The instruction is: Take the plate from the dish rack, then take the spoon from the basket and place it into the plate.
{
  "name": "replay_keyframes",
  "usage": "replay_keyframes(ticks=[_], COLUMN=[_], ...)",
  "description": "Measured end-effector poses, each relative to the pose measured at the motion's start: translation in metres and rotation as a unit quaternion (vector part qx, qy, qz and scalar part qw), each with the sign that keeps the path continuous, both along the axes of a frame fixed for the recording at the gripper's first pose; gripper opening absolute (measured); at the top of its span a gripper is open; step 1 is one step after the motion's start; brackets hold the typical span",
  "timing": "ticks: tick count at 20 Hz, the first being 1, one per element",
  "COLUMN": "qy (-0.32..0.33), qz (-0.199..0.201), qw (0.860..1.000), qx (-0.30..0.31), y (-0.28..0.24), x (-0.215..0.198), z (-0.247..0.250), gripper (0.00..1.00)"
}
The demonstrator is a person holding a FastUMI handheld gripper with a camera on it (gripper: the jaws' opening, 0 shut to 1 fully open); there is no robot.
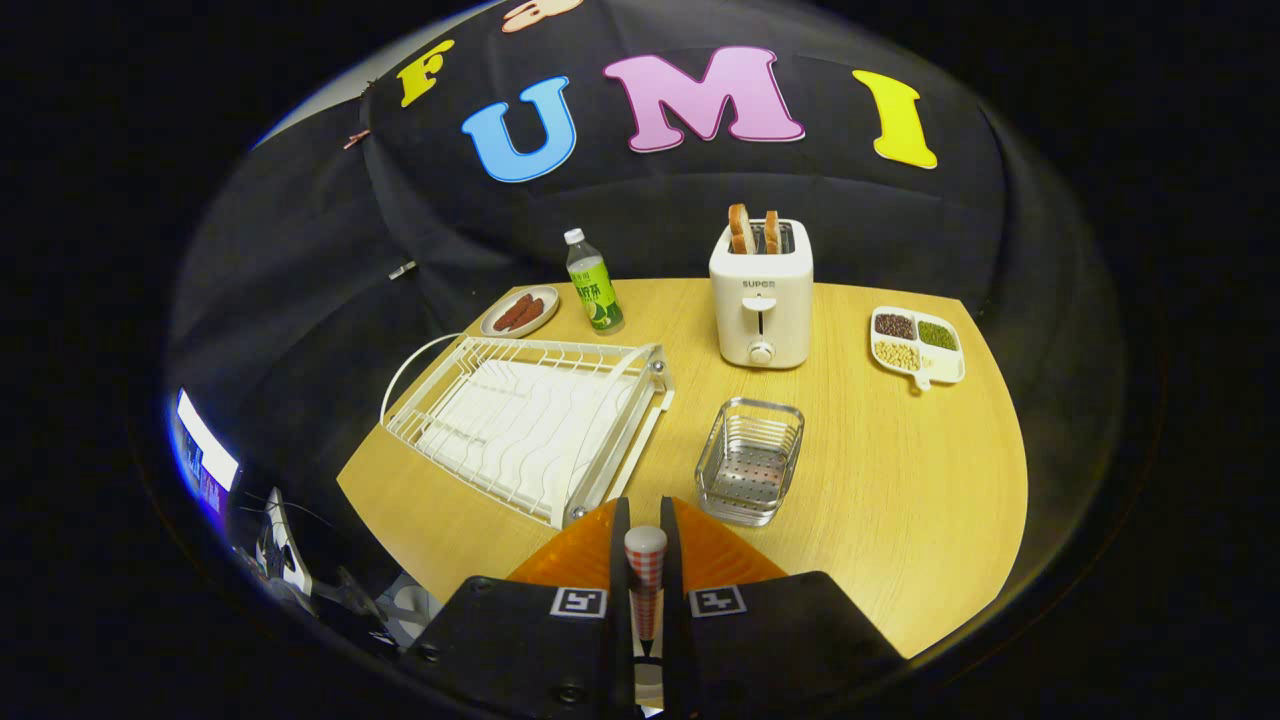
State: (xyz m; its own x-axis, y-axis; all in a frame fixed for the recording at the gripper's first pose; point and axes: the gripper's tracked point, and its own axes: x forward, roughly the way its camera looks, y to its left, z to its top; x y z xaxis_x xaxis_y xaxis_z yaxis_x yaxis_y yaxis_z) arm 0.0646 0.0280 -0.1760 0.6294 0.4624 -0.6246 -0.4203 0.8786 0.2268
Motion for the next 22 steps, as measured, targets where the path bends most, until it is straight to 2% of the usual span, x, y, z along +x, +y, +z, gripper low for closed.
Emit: replay_keyframes(ticks=[7,15,20,22], qy=[0.074,0.086,0.048,0.026], qz=[-0.022,-0.034,-0.040,-0.041], qw=[0.997,0.995,0.997,0.999], qx=[-0.029,-0.044,-0.038,-0.022], y=[0.020,0.020,0.007,0.005], x=[-0.026,-0.019,-0.014,-0.008], z=[-0.076,-0.090,-0.066,-0.046], gripper=[0.15,0.19,0.99,0.99])
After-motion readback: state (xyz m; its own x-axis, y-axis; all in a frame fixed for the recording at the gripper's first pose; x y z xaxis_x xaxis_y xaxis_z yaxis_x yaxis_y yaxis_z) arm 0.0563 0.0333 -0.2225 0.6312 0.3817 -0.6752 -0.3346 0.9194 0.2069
